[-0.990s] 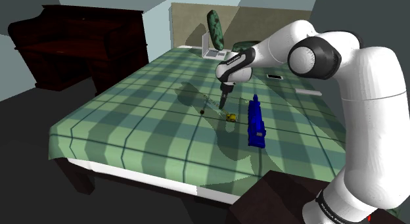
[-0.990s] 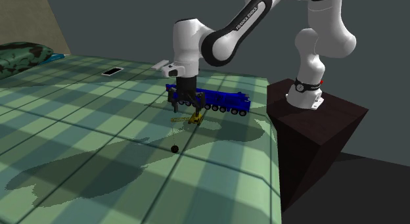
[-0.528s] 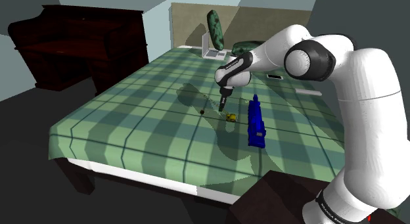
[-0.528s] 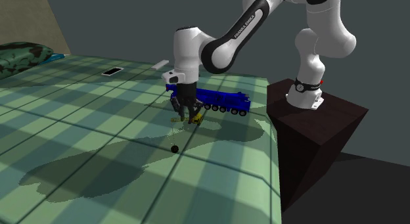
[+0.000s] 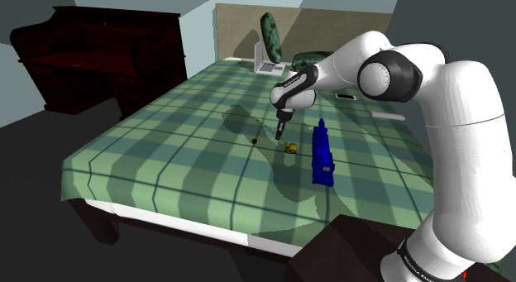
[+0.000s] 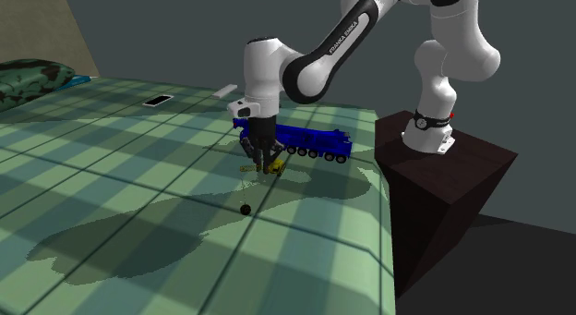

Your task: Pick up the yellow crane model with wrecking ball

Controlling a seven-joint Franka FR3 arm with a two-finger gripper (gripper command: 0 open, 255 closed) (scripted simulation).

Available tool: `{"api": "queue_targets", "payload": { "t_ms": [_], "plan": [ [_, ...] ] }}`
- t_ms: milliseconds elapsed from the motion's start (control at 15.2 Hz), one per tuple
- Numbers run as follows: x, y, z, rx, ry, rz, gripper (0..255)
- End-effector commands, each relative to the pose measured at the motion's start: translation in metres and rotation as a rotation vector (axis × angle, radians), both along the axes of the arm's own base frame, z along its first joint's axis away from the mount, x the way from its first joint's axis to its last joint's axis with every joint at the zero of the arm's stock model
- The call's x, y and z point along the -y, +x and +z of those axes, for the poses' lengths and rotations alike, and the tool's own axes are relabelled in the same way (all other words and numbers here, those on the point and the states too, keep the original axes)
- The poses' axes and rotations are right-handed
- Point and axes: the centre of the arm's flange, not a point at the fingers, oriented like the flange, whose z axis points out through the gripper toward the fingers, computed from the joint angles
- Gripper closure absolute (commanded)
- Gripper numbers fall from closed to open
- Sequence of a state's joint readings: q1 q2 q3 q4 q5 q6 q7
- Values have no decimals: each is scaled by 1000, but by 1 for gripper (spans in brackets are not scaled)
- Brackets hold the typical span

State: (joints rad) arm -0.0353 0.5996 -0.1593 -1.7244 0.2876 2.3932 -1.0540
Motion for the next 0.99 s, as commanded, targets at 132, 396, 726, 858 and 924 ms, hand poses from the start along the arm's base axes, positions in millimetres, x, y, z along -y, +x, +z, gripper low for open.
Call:
{"api": "queue_targets", "payload": {
  "t_ms": [132, 396, 726, 858, 924],
  "plan": [
    [0, 0, 16, 0, 0, 0, 255],
    [0, 0, 37, 0, 0, 0, 255],
    [0, 0, 64, 0, 0, 0, 255],
    [0, 0, 74, 0, 0, 0, 255],
    [0, 0, 80, 0, 0, 0, 255]
  ]
}}
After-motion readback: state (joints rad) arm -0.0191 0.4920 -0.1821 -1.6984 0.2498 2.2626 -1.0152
